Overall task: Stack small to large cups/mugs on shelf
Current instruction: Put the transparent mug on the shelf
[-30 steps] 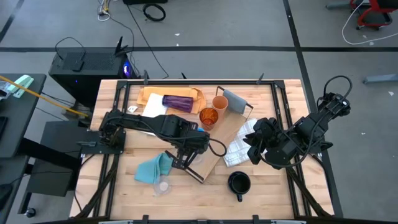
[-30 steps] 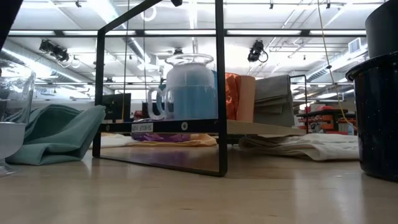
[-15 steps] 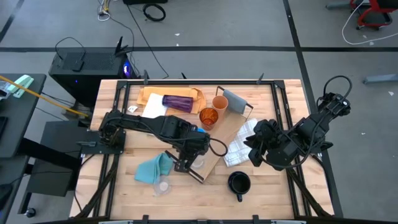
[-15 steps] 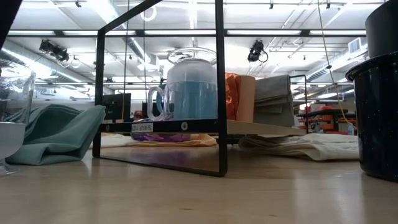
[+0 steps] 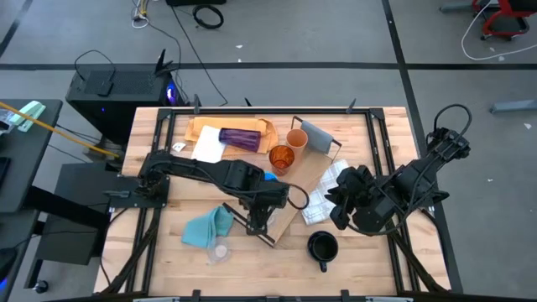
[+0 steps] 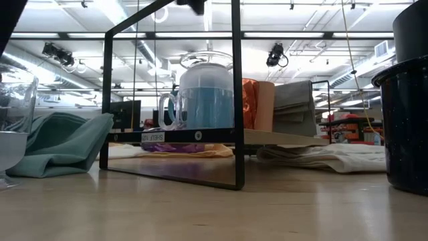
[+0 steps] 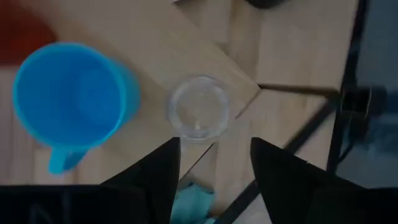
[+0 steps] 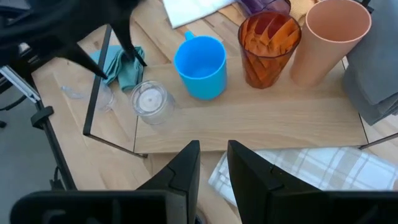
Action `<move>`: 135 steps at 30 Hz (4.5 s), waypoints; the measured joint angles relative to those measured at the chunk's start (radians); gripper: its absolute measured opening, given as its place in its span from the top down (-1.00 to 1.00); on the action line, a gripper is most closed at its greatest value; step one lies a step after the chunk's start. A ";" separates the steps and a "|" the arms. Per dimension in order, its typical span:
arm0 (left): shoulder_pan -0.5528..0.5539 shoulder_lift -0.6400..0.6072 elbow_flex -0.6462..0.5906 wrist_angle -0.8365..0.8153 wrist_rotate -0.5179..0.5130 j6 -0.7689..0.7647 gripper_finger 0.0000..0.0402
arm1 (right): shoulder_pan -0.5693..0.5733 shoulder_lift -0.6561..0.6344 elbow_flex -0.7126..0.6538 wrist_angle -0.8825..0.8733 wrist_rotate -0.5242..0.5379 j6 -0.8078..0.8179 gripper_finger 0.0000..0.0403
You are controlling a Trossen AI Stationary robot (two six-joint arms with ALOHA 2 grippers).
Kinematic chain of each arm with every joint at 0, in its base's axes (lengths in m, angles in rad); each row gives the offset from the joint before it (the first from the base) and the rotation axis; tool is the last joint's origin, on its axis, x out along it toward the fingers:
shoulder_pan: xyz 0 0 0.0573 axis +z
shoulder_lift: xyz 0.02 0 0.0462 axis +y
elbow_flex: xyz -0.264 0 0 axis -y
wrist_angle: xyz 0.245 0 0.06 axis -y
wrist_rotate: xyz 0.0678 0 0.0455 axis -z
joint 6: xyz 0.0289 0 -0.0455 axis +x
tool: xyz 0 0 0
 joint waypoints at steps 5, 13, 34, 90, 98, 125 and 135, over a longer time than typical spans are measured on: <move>0.027 0.022 0.001 -0.012 -0.021 -0.202 -0.03 | 0.000 0.016 0.000 0.002 0.000 0.007 0.56; 0.028 0.069 0.000 -0.028 0.010 -0.267 0.05 | 0.002 0.016 0.000 0.007 0.000 0.016 0.56; 0.023 0.114 0.000 -0.052 0.010 -0.366 0.27 | 0.008 0.016 0.000 0.021 0.000 0.016 0.56; 0.024 0.187 0.000 -0.050 0.015 -0.337 0.11 | 0.041 0.015 0.000 0.026 0.000 0.024 0.56; 0.024 0.188 0.000 -0.054 0.014 -0.313 0.27 | 0.040 0.015 0.000 0.025 0.000 0.024 0.56; 0.023 0.184 0.002 -0.059 0.033 -0.231 0.98 | 0.040 0.015 0.000 0.023 0.001 0.021 0.56; 0.011 0.164 0.036 -0.113 0.032 -0.212 0.99 | 0.040 0.016 0.000 0.023 0.002 0.021 0.56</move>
